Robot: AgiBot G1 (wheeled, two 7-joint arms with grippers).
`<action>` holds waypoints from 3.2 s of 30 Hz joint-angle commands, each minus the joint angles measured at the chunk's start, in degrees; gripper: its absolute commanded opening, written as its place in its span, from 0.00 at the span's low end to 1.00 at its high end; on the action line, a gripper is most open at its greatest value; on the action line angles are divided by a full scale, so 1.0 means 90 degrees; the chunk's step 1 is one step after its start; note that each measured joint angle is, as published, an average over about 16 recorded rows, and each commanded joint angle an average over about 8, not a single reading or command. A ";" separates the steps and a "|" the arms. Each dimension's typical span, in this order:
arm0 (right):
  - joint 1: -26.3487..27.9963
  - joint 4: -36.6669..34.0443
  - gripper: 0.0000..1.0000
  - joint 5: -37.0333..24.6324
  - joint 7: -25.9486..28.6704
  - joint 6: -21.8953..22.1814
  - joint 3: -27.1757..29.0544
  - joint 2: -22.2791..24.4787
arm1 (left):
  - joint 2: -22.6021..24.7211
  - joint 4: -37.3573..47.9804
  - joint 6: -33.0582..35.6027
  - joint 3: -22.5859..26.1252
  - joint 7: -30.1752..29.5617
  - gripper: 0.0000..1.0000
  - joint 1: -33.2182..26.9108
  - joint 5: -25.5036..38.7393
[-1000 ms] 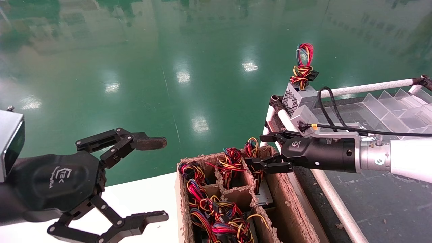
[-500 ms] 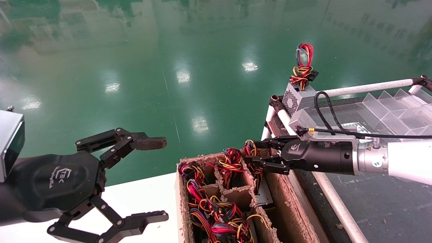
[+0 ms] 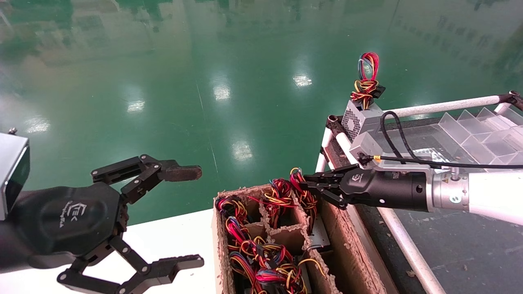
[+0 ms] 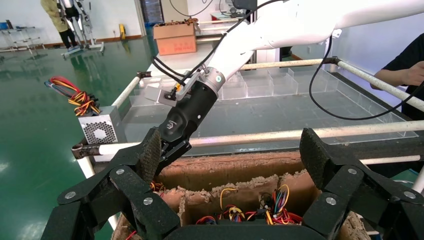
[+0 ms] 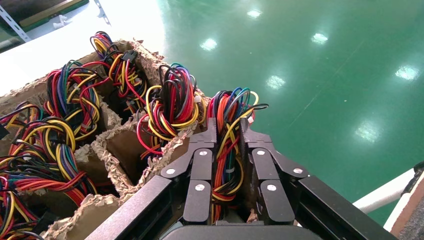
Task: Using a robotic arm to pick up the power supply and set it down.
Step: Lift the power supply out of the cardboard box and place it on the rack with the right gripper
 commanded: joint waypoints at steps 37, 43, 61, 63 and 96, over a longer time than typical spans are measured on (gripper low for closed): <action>0.0405 0.0603 0.00 0.0814 -0.0218 -0.0977 0.0491 0.0712 | -0.0004 0.0000 -0.0004 0.0010 0.0005 1.00 -0.0002 -0.0007; 0.0423 0.1296 0.00 0.1184 0.0060 -0.1002 0.0562 0.1072 | -0.0004 0.0000 -0.0005 0.0011 0.0006 1.00 -0.0003 -0.0008; -0.0024 0.3657 0.00 0.2403 0.0984 -0.0723 0.0754 0.2453 | -0.0006 0.0000 -0.0007 0.0015 0.0008 1.00 -0.0004 -0.0011; -0.0071 0.3784 0.00 0.2455 0.1016 -0.0640 0.0798 0.2573 | -0.0006 0.0000 -0.0007 0.0016 0.0008 1.00 -0.0004 -0.0011; -0.0372 0.3426 0.00 0.2186 0.0739 0.0566 0.1092 0.3778 | -0.0010 0.0001 -0.0011 0.0022 0.0012 1.00 -0.0004 -0.0016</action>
